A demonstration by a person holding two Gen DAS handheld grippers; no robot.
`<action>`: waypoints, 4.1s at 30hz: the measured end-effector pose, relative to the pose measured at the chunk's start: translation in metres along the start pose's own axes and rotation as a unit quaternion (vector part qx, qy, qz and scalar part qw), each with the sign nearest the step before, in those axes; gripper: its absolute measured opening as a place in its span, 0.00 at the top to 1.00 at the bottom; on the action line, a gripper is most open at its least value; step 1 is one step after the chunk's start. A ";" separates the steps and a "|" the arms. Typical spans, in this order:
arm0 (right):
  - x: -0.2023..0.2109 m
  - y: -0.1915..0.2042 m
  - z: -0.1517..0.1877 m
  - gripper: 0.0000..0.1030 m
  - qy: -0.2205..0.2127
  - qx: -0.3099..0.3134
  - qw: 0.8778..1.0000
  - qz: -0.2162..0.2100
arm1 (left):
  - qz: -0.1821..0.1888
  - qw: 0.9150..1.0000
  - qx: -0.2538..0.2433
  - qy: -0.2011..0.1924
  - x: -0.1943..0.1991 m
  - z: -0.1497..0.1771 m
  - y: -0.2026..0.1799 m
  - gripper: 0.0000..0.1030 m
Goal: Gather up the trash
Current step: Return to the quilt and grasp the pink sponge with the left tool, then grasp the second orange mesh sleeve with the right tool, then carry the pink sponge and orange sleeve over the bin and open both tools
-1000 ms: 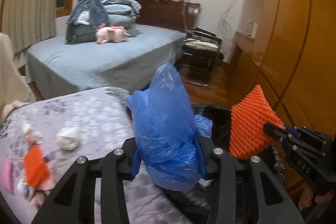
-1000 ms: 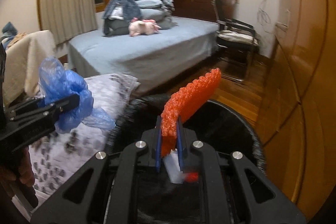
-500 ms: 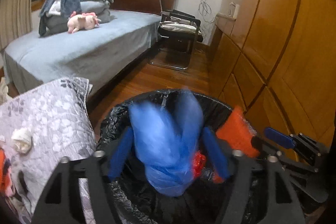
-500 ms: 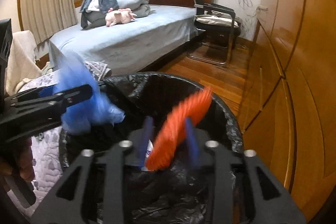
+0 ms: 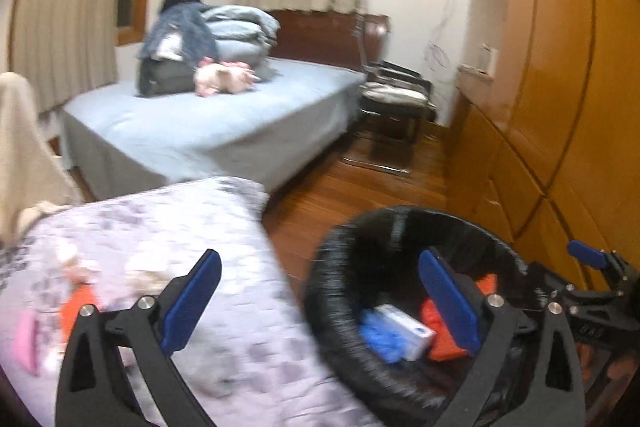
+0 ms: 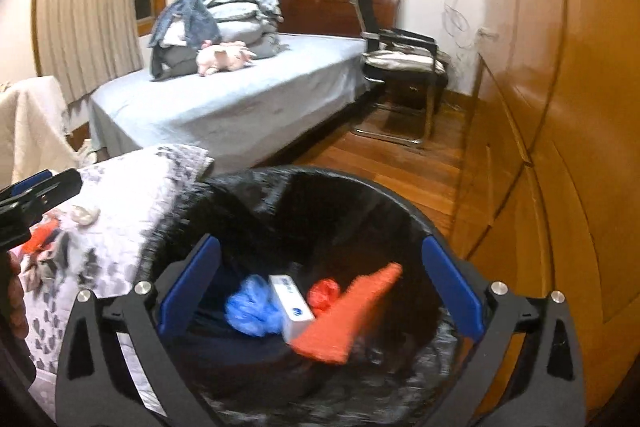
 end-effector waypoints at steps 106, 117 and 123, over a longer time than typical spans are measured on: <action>-0.019 0.288 -0.033 0.89 0.005 0.048 0.962 -0.268 | -0.170 0.982 0.082 0.023 0.075 0.019 0.200 0.87; -0.015 0.209 -0.052 0.89 -0.019 0.022 0.978 -0.206 | -0.113 0.991 0.066 0.021 0.047 0.006 0.134 0.87; -0.013 0.153 -0.055 0.89 -0.030 0.009 0.987 -0.158 | -0.068 0.996 0.053 0.021 0.028 -0.001 0.085 0.87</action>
Point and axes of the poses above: each gripper's, at about its wrist camera, not at the fingertips, and x roughly against the way its jaws point, y to its left, z to its underside, the point moved 8 cm from there along -x, roughly the way its jaws point, and after that the axes turned 13 degrees about -y, right-handed, at the moved point
